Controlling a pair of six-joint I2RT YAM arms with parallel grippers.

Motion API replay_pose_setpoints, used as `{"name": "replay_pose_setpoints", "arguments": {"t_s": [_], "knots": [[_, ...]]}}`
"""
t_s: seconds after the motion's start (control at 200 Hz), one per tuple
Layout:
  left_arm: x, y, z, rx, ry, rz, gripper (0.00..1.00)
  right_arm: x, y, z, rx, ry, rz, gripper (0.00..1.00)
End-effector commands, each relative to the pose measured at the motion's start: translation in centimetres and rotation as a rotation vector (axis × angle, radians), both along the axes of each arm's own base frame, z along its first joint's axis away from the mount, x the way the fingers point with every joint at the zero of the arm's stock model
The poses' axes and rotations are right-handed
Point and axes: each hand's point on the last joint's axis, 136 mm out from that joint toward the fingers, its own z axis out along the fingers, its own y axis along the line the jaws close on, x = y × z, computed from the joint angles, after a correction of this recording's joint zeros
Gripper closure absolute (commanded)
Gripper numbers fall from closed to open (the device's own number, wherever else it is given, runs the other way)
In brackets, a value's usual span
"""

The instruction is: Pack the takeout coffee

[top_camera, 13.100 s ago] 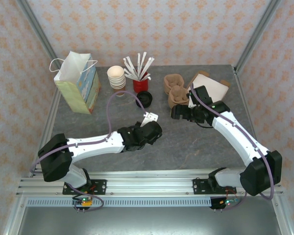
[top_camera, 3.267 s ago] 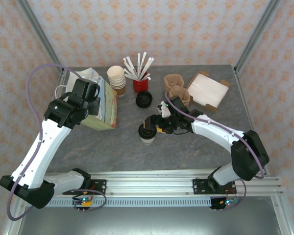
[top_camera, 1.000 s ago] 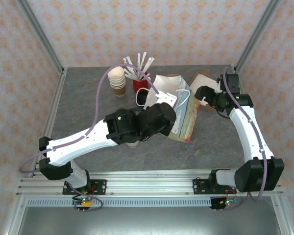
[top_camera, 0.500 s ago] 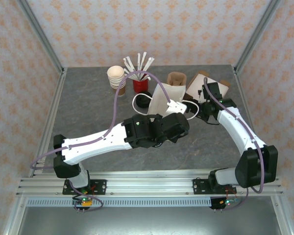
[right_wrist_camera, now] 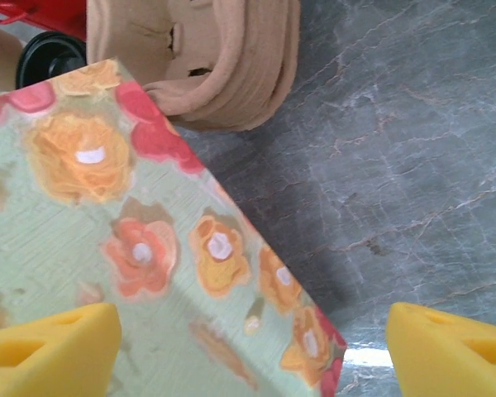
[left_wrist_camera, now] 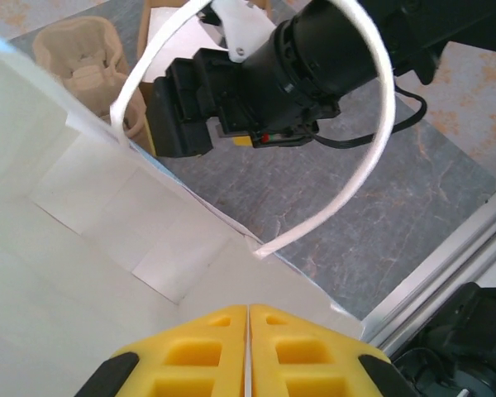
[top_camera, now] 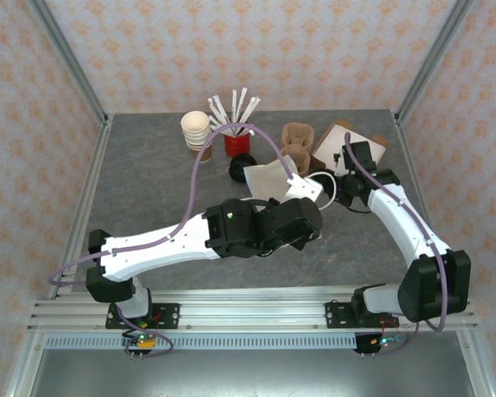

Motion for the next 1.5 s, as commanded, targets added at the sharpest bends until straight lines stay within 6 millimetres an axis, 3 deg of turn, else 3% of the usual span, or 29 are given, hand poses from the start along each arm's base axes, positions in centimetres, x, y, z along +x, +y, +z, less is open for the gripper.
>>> {"name": "replay_pose_setpoints", "arguments": {"t_s": [0.0, 0.12, 0.28, 0.39, 0.485, 0.571, 0.701, 0.781, 0.856, 1.041, 1.221, 1.351, 1.491], "knots": [[-0.6, 0.0, 2.8, -0.074, -0.024, -0.014, 0.9, -1.4, 1.5, 0.2, 0.039, 0.011, 0.069, 0.16], [-0.4, 0.1, 2.9, -0.055, -0.04, -0.009, 0.9, -1.8, 2.5, 0.0, 0.068, 0.021, 0.098, 0.16], [0.7, 0.8, 3.4, 0.0, -0.094, 0.011, 0.86, -1.3, 1.8, -0.3, 0.023, 0.019, 0.078, 0.17], [1.1, 2.8, 4.1, 0.044, -0.097, 0.011, 0.84, -0.9, 1.5, -0.3, -0.005, 0.014, 0.069, 0.16], [1.5, 7.1, 5.2, 0.079, -0.145, 0.054, 0.78, -0.7, 1.5, -0.2, -0.004, 0.01, 0.07, 0.17], [2.4, 11.9, 5.4, 0.063, -0.154, 0.121, 0.62, -0.8, 1.6, 0.1, -0.002, -0.006, 0.08, 0.17], [3.6, 20.8, 5.7, -0.032, -0.149, 0.279, 0.51, -1.6, 2.1, 2.1, -0.007, -0.093, 0.136, 0.18], [4.5, 25.9, 4.6, -0.076, -0.133, 0.415, 0.48, -2.1, 2.6, 3.2, -0.017, -0.135, 0.159, 0.18], [5.0, 28.4, 2.4, -0.092, -0.065, 0.491, 0.47, -2.4, 3.4, 3.3, -0.016, -0.132, 0.179, 0.18], [7.0, 30.6, -3.9, -0.123, 0.163, 0.592, 0.42, -2.1, 4.3, 2.7, -0.027, -0.12, 0.188, 0.18], [9.6, 28.9, -8.3, -0.35, 0.352, 0.552, 0.36, -1.8, 4.6, 2.1, -0.025, -0.104, 0.196, 0.18], [10.5, 27.7, -11.4, -0.366, 0.434, 0.539, 0.35, -1.8, 4.7, 1.8, -0.031, -0.099, 0.201, 0.18], [11.5, 28.0, -13.6, -0.325, 0.46, 0.562, 0.36, -1.8, 4.8, 1.5, -0.03, -0.093, 0.204, 0.18]]}}
